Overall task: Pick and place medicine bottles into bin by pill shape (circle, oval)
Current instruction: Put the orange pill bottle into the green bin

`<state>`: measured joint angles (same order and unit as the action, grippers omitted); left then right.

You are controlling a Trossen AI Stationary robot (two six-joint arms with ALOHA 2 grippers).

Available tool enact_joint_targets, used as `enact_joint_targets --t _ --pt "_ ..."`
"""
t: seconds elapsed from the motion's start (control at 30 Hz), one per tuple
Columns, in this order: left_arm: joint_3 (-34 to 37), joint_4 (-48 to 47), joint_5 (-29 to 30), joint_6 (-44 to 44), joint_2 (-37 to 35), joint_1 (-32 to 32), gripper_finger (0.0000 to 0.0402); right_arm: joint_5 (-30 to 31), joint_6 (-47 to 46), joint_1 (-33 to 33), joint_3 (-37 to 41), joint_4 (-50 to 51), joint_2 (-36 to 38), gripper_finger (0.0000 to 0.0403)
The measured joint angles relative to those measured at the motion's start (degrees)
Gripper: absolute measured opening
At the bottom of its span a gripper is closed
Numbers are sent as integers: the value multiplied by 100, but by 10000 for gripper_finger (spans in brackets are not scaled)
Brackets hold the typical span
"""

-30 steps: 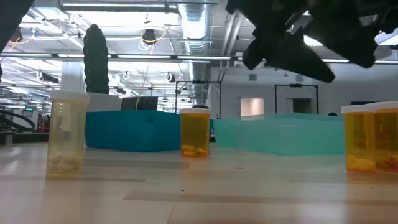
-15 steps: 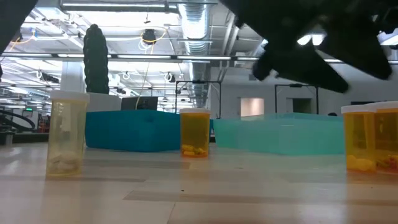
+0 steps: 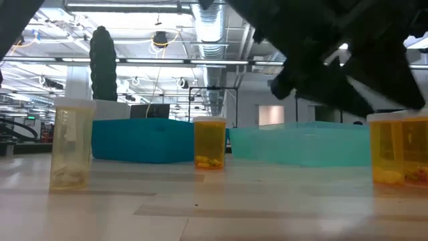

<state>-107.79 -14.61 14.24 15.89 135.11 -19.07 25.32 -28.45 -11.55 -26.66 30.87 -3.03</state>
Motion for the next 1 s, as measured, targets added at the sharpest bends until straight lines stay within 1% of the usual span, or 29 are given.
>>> enact_joint_targets --t 0.07,0.33,0.4,0.47,0.67,0.77,0.87,1.0 --pt "0 19 -94 -8 41 0 224 0 0 0 0 2 0 260" --pt "-4 -72 -44 -21 98 0 224 0 -2 0 -1 0 0 260" --pt "-4 -147 -44 -21 98 9 218 0 -2 0 -2 0 0 260" --pt "-4 -140 -46 -21 98 15 205 1 -4 0 -1 0 0 260" --pt "-49 -138 -18 -23 98 15 143 1 -4 0 -1 0 0 260" --pt "-97 -133 -5 -24 98 15 119 2 -4 0 0 0 0 260" --pt "-98 -147 -7 -22 98 15 108 2 -4 0 0 0 0 260" --pt "-98 -161 -7 122 98 15 112 2 -4 0 -1 0 0 260"
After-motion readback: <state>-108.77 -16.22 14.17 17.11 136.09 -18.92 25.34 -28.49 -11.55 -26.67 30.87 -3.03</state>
